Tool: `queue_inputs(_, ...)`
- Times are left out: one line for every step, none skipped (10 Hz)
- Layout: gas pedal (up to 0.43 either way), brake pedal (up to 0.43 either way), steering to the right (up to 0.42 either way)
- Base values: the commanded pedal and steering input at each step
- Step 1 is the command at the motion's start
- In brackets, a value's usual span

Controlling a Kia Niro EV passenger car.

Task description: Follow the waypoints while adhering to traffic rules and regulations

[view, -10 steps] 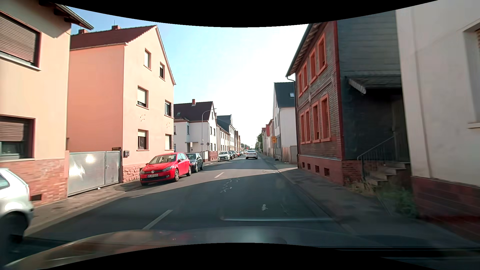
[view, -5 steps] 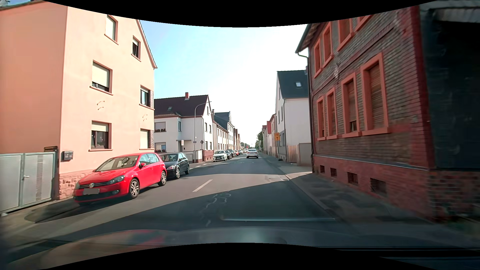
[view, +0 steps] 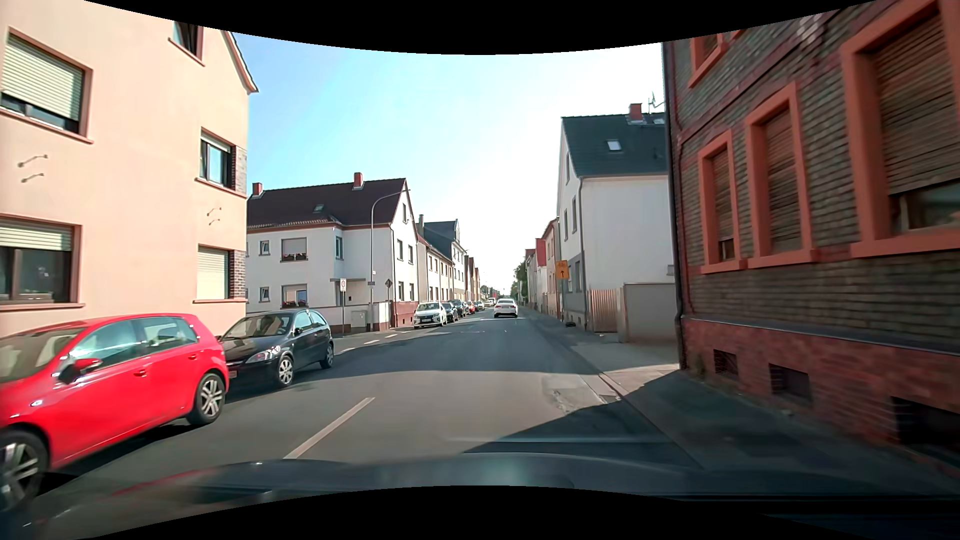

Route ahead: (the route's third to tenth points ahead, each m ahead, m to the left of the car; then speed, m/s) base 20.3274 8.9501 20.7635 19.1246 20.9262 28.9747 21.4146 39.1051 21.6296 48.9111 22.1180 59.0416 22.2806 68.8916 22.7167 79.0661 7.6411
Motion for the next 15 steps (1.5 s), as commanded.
queue_inputs(0.0, 0.177, -0.004)
queue_inputs(0.0, 0.183, -0.004)
queue_inputs(0.0, 0.189, -0.004)
queue_inputs(0.0, 0.189, -0.004)
queue_inputs(0.0, 0.195, -0.004)
queue_inputs(0.0, 0.201, -0.004)
queue_inputs(0.0, 0.207, -0.004)
queue_inputs(0.0, 0.22, -0.004)
queue_inputs(0.0, 0.232, -0.004)
queue_inputs(0.0, 0.232, -0.004)
queue_inputs(0.0, 0.232, -0.004)
queue_inputs(0.0, 0.232, -0.004)
queue_inputs(0.0, 0.232, -0.005)
queue_inputs(0.0, 0.238, -0.015)
queue_inputs(0.0, 0.238, -0.033)
